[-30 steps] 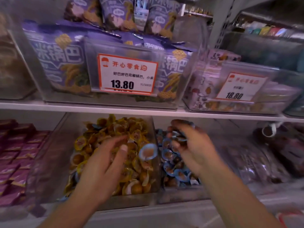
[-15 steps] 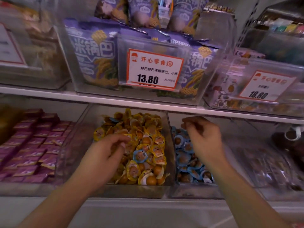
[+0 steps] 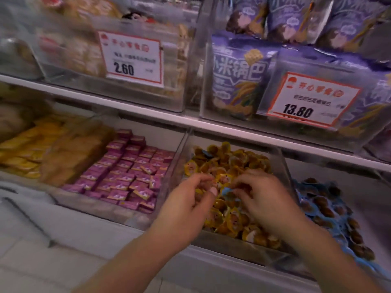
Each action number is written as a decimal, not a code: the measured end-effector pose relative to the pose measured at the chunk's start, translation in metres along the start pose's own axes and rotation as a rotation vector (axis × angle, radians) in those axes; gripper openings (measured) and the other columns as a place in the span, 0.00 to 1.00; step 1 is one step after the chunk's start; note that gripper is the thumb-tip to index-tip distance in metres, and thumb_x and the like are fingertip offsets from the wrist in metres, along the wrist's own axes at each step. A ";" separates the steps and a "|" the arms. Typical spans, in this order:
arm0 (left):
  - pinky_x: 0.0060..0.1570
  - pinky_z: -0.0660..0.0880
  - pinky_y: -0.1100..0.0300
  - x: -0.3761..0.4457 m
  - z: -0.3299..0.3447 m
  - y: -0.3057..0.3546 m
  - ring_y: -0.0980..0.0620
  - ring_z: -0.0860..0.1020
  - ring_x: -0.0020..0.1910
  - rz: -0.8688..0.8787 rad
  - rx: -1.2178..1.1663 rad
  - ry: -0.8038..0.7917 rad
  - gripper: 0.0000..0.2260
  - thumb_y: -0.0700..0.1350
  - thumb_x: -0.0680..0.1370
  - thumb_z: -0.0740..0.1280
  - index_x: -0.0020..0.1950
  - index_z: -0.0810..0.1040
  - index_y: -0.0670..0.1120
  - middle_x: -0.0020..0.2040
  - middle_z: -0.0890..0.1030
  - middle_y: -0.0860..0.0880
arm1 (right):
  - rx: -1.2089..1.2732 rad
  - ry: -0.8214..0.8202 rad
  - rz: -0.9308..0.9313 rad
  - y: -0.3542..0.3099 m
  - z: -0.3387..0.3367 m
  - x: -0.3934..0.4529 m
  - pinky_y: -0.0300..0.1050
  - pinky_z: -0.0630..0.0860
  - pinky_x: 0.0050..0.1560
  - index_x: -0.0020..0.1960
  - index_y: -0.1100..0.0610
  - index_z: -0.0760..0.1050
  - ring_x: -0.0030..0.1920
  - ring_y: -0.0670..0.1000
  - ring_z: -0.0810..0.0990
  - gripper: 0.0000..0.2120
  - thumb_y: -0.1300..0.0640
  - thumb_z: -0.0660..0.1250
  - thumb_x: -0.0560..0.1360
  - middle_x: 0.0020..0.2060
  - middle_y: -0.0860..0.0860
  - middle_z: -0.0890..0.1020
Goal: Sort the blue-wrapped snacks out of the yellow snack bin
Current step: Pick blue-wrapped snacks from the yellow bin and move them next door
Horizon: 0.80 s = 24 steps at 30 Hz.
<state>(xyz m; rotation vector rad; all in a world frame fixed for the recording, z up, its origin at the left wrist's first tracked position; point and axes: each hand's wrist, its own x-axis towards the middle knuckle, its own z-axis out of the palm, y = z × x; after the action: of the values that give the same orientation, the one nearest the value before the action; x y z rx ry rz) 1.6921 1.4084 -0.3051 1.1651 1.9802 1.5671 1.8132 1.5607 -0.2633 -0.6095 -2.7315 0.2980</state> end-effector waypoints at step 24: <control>0.25 0.70 0.62 0.018 -0.085 0.007 0.54 0.73 0.25 -0.183 -0.551 0.434 0.08 0.39 0.81 0.64 0.49 0.82 0.48 0.29 0.80 0.49 | -0.249 -0.302 0.268 -0.005 0.078 0.152 0.49 0.78 0.56 0.59 0.51 0.78 0.56 0.56 0.79 0.14 0.52 0.68 0.73 0.57 0.54 0.81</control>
<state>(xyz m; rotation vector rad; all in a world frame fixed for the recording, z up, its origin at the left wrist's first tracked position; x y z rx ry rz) 1.6236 1.3695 -0.2675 0.4426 1.6414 2.1999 1.6531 1.6131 -0.2937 -1.0836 -3.0006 0.1184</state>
